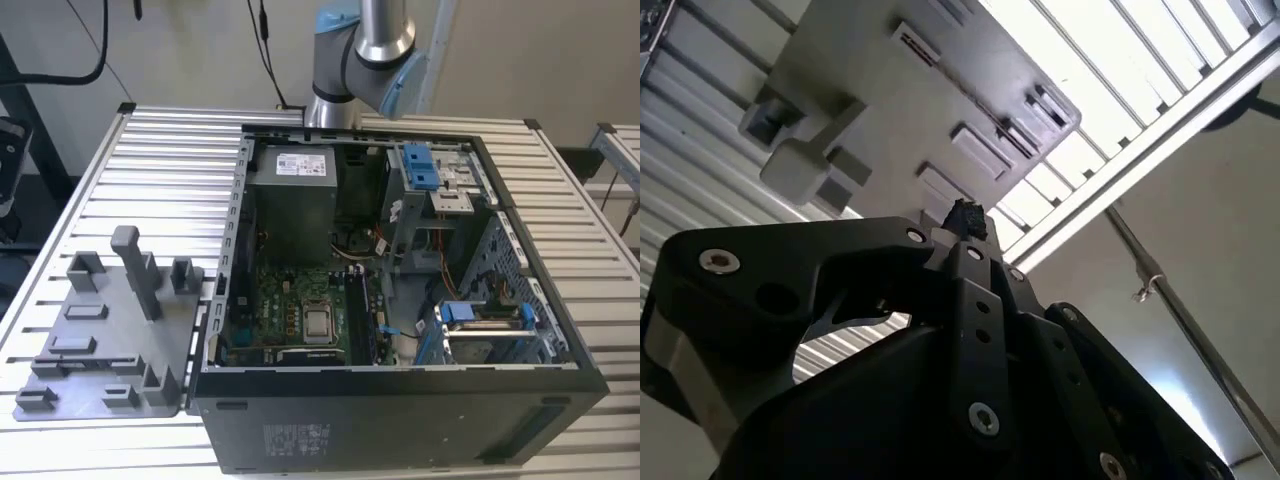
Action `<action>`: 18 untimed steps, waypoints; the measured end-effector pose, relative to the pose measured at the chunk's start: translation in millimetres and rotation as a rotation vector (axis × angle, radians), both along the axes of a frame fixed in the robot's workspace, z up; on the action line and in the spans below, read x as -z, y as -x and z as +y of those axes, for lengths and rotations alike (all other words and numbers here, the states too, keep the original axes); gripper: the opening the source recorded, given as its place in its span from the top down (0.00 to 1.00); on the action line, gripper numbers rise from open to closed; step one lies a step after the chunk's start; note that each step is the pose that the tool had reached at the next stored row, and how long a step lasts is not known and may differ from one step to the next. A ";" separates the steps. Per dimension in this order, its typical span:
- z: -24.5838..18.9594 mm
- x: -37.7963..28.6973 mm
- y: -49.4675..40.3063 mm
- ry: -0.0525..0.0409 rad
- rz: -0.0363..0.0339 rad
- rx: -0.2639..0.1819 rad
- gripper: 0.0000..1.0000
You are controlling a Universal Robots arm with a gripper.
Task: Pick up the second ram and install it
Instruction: 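Pick up the second ram and move it above second insertion slot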
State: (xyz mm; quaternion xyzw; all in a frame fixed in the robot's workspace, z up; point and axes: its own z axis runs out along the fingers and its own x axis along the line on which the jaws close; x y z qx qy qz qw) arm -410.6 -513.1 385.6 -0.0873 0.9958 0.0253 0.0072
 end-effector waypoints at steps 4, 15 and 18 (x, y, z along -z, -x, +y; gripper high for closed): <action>0.2 -0.1 -0.1 0.0012 0.0000 -0.014 0.89; 0.4 -0.1 0.0 0.0019 -0.0029 -0.019 0.89; 0.4 0.1 0.1 0.0028 -0.0030 -0.045 0.89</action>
